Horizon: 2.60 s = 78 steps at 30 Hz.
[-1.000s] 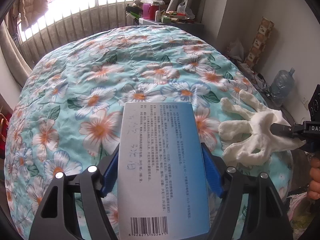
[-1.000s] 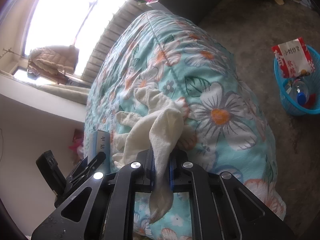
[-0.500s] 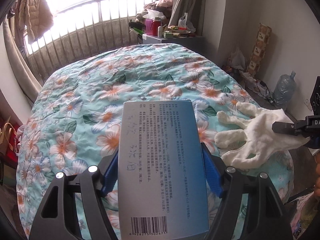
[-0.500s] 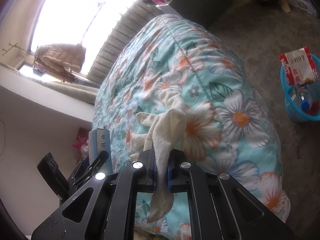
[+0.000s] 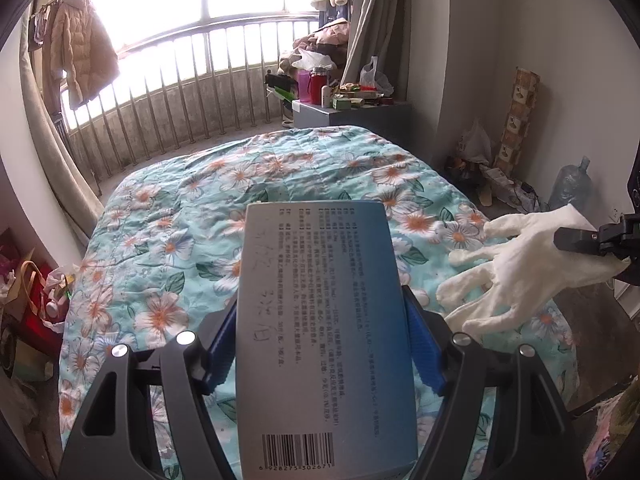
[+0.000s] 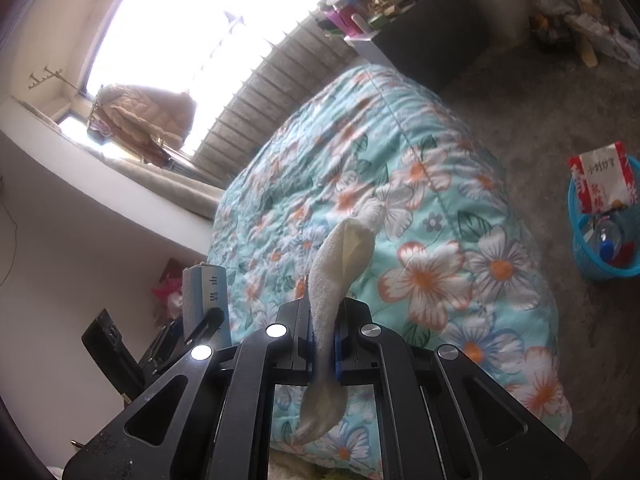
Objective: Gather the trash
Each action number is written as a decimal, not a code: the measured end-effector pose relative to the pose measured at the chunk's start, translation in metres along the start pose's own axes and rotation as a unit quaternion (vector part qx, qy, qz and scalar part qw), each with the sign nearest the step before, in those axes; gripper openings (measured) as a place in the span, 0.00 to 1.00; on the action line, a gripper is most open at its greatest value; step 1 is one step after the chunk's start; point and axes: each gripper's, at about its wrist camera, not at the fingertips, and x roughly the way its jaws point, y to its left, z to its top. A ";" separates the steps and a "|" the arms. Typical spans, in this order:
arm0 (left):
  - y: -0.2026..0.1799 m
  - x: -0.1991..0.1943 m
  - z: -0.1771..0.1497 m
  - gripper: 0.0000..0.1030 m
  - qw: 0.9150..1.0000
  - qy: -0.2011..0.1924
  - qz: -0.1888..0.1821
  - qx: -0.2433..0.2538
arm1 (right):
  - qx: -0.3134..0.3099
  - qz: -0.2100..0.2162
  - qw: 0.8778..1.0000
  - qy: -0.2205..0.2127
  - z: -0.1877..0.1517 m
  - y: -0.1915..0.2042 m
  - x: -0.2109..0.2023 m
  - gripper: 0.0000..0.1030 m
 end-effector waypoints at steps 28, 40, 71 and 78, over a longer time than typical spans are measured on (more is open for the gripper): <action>-0.258 0.073 0.098 0.69 0.943 0.098 -0.302 0.103 | 0.164 -0.127 0.955 -0.211 0.010 -0.167 -0.169 0.05; -0.418 0.244 0.099 0.69 0.919 0.246 -0.270 0.150 | 0.265 -0.178 0.934 -0.163 0.030 -0.294 -0.115 0.07; -0.306 0.132 0.150 0.83 0.944 0.073 -0.313 0.079 | 0.221 -0.213 0.931 -0.199 0.017 -0.258 -0.104 0.69; -0.197 0.049 0.118 0.95 0.973 -0.049 -0.220 0.045 | 0.042 -0.222 0.945 -0.238 0.009 -0.116 -0.107 0.86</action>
